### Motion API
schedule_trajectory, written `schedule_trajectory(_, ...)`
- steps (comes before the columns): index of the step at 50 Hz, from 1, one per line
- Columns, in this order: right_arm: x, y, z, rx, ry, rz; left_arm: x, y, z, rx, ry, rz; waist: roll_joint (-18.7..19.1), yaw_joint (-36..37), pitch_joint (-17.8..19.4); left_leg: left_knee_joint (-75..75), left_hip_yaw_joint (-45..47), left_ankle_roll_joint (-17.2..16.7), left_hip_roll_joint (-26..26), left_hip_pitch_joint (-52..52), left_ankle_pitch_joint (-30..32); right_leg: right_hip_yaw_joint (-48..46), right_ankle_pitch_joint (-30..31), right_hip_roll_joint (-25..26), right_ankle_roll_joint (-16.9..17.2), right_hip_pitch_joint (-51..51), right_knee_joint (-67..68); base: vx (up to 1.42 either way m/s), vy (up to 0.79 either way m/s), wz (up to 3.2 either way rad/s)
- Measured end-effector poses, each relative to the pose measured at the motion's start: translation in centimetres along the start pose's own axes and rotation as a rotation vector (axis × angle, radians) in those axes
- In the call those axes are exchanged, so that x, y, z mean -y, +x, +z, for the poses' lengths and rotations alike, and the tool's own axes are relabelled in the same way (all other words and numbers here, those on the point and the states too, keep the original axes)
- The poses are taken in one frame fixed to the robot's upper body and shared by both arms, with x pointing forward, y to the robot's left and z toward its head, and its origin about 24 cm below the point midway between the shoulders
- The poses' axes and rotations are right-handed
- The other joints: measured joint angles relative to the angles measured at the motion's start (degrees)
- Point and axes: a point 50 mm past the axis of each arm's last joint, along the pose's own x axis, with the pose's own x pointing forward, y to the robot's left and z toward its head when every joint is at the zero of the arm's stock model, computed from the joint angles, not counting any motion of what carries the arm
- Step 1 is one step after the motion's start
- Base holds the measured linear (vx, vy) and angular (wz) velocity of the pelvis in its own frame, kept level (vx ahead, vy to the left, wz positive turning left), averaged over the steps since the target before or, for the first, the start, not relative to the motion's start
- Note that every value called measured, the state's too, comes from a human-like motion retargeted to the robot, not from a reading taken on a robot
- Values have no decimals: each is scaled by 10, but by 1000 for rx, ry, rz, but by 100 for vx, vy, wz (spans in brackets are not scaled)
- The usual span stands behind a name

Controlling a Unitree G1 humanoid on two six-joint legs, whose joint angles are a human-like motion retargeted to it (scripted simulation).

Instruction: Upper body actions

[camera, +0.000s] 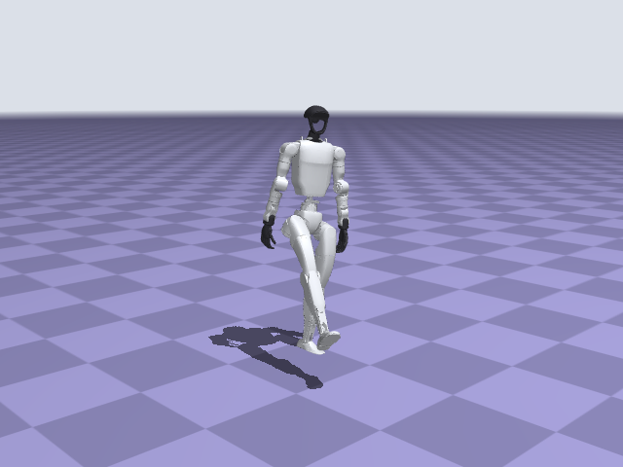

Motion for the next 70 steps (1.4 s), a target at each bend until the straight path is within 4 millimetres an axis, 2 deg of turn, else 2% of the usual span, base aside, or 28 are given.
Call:
schedule_trajectory(3, -2, 0, -2, -4, -18, 13, 4, 0, 2, 16, -3, -14, -8, 6, 3, 4, 4, 4, -4, 6, -4, -6, -2, -5, -4, 3, -4, 5, -2, -4)
schedule_trajectory(6, -2, 0, -1, 3, -31, 17, 10, 1, -4, 8, -19, -31, -18, 14, 2, 8, 11, 8, -14, 14, -10, -9, -1, -9, 3, 30, -6, 9, 0, -11)
schedule_trajectory(8, -3, 1, -3, 3, -37, 10, 15, 2, -15, -20, -33, -41, -20, 12, -1, 9, 9, 10, -18, 20, -13, -12, 4, -12, 14, 63, -6, 9, 1, 0)
schedule_trajectory(12, 2, 0, 5, 21, -42, -6, 18, 1, -38, -98, -53, -57, -36, 24, -12, 8, 24, 13, -38, 22, -20, 23, 26, -14, 48, 122, 23, 6, 0, -30)
schedule_trajectory(15, 4, -1, 12, 31, -51, -25, 20, -1, -61, -174, -68, -59, -47, 38, -25, 5, 40, 13, -49, 17, -23, 54, 48, -9, 79, 168, 65, 0, -3, -50)
schedule_trajectory(18, 6, -1, 16, 43, -73, -65, 26, -4, -85, -239, -124, -50, -46, 51, -43, 2, 58, 9, -49, 4, -26, 39, 71, -4, 100, 226, 84, -9, -6, -65)
schedule_trajectory(22, 10, -2, 30, 84, -119, -102, 31, -8, -103, -283, -246, 2, -48, 82, -57, -3, 94, 5, -52, -11, -31, 15, 91, -7, 116, 285, 110, -16, -5, -95)
schedule_trajectory(25, 12, -3, 42, 116, -155, -102, 34, -8, -105, -294, -308, 11, -60, 104, -61, -9, 115, 5, -67, -19, -33, 15, 115, -17, 136, 320, 105, -20, -5, -90)
schedule_trajectory(27, 13, -4, 45, 125, -170, -103, 34, -8, -106, -297, -309, -4, -64, 111, -66, -11, 121, 4, -76, -28, -34, 14, 93, -21, 165, 344, 76, -23, -8, -55)
schedule_trajectory(30, 12, -3, 45, 129, -183, -100, 32, -8, -102, -288, -282, -18, -68, 113, -66, -12, 124, 1, -84, -32, -34, -16, 70, -28, 156, 368, 12, -24, -7, -30)
schedule_trajectory(32, 10, -3, 44, 123, -185, -90, 30, -6, -94, -267, -259, -25, -68, 124, -65, -14, 136, -2, -83, -33, -34, -16, 81, -30, 157, 370, -15, -29, -8, -50)
schedule_trajectory(37, 9, -3, 43, 112, -179, -76, 30, 0, -61, -170, -221, -58, -58, 141, -64, -20, 156, -14, -68, -44, -28, 3, 94, -23, 156, 342, -16, -31, -6, -38)
schedule_trajectory(43, 12, -4, 44, 112, -181, -91, 35, 3, -19, -38, -182, -108, -35, 100, -51, -21, 144, -26, -50, -52, -15, -18, 79, -15, 141, 334, 0, -36, -5, 32)
schedule_trajectory(49, 14, -3, 30, 61, -154, -93, 38, 2, 6, 32, -100, -119, -23, 98, -55, -22, 144, -43, -37, -59, -8, -10, 71, -4, 129, 332, -12, -29, 1, 4)
schedule_trajectory(52, 14, -3, 28, 43, -150, -88, 41, 2, 6, 39, -95, -133, -17, 89, -60, -24, 151, -54, -28, -60, -6, -6, 68, 3, 124, 329, -16, -31, -1, -7)
schedule_trajectory(54, 14, -3, 29, 41, -154, -85, 43, 3, -2, 21, -103, -142, -9, 76, -64, -24, 155, -61, -21, -56, -6, -4, 66, 8, 121, 331, -20, -29, 5, -4)
schedule_trajectory(60, 16, -4, 39, 59, -162, -87, 42, 2, -51, -115, -104, -143, 15, 38, -84, 3, 179, -85, -2, -41, -27, 28, 48, 34, 111, 336, -13, -17, 15, -40)
schedule_trajectory(63, 18, -5, 43, 79, -128, -90, 38, 0, -68, -158, -79, -95, 12, 38, -85, 91, 189, -93, 14, -63, -12, 63, 35, 30, 114, 332, 9, -21, 11, -64)
schedule_trajectory(65, 22, -6, 45, 93, -92, -96, 34, 0, -70, -156, -76, -56, -6, 44, -62, 174, 145, -76, 1, -101, -10, 79, 31, 11, 114, 346, 22, -22, 9, -53)
schedule_trajectory(66, 24, -6, 45, 94, -74, -101, 32, 1, -67, -140, -77, -46, -9, 50, -46, 176, 167, -83, 9, -112, -16, 82, 29, 11, 112, 357, 25, -27, 9, -44)
schedule_trajectory(68, 29, -7, 41, 83, -40, -113, 27, 1, -59, -100, -72, -38, -7, 58, -15, 146, 169, -93, 16, -148, -26, 77, 26, 15, 107, 380, 26, -34, 9, -7)
schedule_trajectory(70, 34, -8, 32, 51, -13, -129, 24, 2, -51, -62, -67, -30, -4, 68, 11, 98, 167, -86, 24, -205, -42, 63, 23, 17, 104, 403, 23, -25, 7, 25)
